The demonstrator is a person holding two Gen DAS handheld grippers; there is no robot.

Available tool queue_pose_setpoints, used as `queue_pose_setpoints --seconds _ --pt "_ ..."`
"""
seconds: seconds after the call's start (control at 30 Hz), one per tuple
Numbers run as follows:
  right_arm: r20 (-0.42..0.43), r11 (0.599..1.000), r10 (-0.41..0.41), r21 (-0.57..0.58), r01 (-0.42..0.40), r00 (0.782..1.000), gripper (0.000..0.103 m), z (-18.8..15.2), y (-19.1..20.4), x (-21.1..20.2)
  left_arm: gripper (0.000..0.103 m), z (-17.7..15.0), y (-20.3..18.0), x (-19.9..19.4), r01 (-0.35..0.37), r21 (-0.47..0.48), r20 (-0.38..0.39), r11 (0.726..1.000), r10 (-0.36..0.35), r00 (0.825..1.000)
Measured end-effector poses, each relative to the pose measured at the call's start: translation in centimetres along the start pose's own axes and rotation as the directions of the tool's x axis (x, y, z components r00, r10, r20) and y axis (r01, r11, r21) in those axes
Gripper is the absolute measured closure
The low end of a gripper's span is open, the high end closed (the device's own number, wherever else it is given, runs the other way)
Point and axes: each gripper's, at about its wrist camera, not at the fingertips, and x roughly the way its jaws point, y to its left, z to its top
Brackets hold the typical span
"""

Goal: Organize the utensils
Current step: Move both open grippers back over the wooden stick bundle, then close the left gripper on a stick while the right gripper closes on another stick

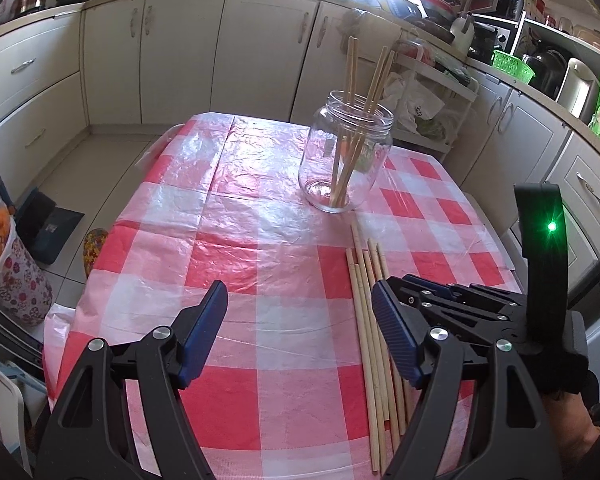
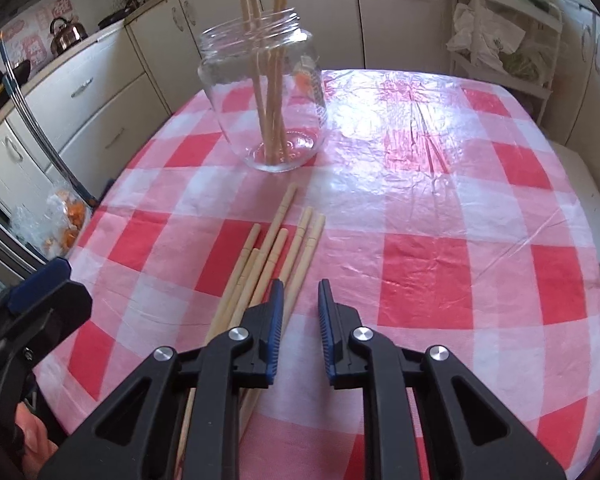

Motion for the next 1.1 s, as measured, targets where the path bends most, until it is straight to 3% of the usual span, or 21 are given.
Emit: queue_pose_setpoints --seconds 0.1,0.27,0.53,0.83,1.1 --pt "-0.013 0.995 -0.059 -0.076 0.058 0.998 0.089 0.0 0.2 0.0 0.032 0.2 -0.3 0.4 -0.010 0.017 -0.012 1.000 0.010 1.000" --pt "-0.038 0.999 -0.025 -0.027 0.024 0.999 0.089 0.5 -0.7 0.0 0.032 0.3 -0.9 1.5 -0.021 0.042 -0.039 0.999 0.023 0.999" --pt "-0.057 0.980 -0.060 -0.192 0.048 0.997 0.091 -0.1 -0.7 -0.6 0.032 0.4 -2.7 3.7 -0.026 0.119 -0.094 0.992 0.037 0.995" --pt "-0.037 0.995 0.006 -0.098 -0.010 0.999 0.092 -0.6 -3.7 -1.1 0.032 0.3 -3.7 7.0 -0.093 0.177 -0.185 0.980 0.126 0.975" --pt "-0.019 0.996 0.052 -0.069 -0.054 0.998 0.092 -0.6 -4.2 -1.2 0.033 0.5 -4.0 8.0 -0.128 0.213 -0.206 0.969 0.172 0.963"
